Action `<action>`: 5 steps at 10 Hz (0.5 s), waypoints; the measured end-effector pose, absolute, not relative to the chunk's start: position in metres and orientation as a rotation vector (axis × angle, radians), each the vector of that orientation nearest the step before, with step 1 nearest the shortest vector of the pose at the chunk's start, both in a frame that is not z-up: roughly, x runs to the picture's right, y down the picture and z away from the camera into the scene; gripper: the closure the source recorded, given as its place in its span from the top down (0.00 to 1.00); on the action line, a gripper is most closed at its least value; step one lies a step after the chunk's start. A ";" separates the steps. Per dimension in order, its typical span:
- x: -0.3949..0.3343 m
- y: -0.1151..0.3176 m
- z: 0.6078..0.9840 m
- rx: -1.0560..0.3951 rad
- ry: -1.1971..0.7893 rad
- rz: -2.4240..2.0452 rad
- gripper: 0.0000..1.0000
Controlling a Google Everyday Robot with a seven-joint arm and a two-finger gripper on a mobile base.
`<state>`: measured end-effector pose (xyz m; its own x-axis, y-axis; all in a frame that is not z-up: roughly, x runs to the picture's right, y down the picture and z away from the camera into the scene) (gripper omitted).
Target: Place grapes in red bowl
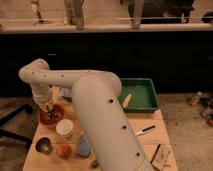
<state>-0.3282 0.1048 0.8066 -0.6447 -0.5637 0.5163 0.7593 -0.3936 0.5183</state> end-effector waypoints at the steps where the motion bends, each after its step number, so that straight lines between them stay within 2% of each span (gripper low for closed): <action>1: -0.328 0.105 0.807 -0.328 -0.954 -2.085 0.59; 3: -0.328 0.105 0.807 -0.328 -0.954 -2.085 0.77; 5: -0.328 0.105 0.807 -0.328 -0.954 -2.085 0.80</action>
<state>-0.3283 0.1048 0.8066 -0.6449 -0.5636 0.5163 0.7591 -0.3937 0.5184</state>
